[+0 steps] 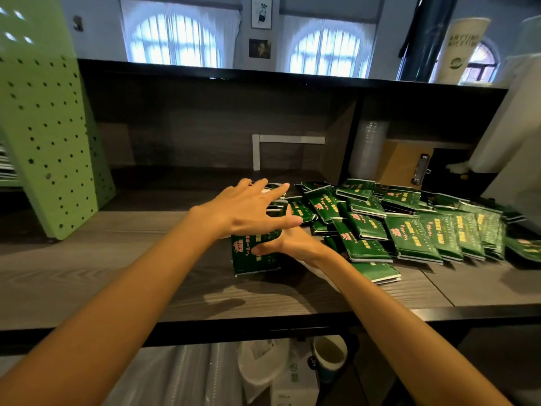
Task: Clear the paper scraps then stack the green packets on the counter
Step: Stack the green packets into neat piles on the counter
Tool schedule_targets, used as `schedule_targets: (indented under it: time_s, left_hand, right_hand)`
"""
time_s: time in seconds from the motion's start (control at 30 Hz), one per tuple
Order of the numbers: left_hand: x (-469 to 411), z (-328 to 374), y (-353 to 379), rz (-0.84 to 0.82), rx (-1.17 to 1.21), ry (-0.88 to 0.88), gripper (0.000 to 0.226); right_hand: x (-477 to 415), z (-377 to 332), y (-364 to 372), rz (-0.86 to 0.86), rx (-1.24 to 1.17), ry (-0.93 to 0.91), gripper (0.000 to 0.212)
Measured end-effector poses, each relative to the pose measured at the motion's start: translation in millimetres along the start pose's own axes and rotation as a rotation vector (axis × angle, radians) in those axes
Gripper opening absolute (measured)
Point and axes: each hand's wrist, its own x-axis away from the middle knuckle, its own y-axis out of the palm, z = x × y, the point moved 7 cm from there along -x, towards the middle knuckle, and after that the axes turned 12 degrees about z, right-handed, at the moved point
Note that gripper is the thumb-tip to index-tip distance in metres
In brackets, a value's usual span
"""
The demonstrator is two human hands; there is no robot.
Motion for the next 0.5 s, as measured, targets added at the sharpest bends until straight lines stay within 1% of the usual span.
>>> schedule_targets:
  time_s: [0.03, 0.07, 0.1, 0.13, 0.17, 0.2, 0.23, 0.27, 0.33, 0.37, 0.43, 0.5]
  left_hand:
    - [0, -1, 1, -0.015, 0.043, -0.016, 0.080]
    - [0, -2, 0, -0.010, 0.135, -0.037, 0.080]
    - [-1, -4, -5, 0.038, 0.271, -0.065, 0.080]
    - [-2, -7, -11, 0.133, 0.445, -0.102, 0.075]
    - [-2, -13, -16, 0.262, 0.642, -0.161, 0.068]
    - [1, -22, -18, 0.392, 0.848, -0.249, 0.061]
    - [5, -32, -13, 0.484, 1.050, -0.352, 0.059]
    - [10, -39, -4, 0.527, 1.245, -0.450, 0.060]
    - [16, -48, 24, 0.502, 1.524, -0.594, 0.069]
    - [19, -47, 37, 0.467, 1.632, -0.631, 0.073]
    - [19, -40, 52, 0.391, 1.833, -0.635, 0.081]
    - [17, -33, 62, 0.381, 1.898, -0.646, 0.084]
  right_hand:
    - [1, -1, 0, 0.012, -0.017, -0.006, 0.117]
    - [0, -1, 0, 0.019, -0.048, -0.012, 0.118]
    - [-1, -1, 1, 0.023, -0.083, -0.017, 0.117]
    - [-1, -2, 1, 0.028, -0.118, -0.018, 0.114]
    - [-1, -2, 0, 0.030, -0.147, -0.021, 0.110]
    - [-1, -1, 0, 0.031, -0.166, -0.029, 0.108]
    - [-2, -1, -1, 0.035, -0.178, -0.040, 0.107]
    - [-2, -2, -1, 0.030, -0.181, -0.049, 0.107]
    - [-2, 0, 0, 0.026, -0.178, -0.056, 0.106]
    - [-1, -1, 0, 0.023, -0.177, -0.054, 0.106]
    - [-2, 0, 2, 0.019, -0.173, -0.053, 0.105]
    - [-2, 0, 2, 0.026, -0.200, -0.043, 0.104]
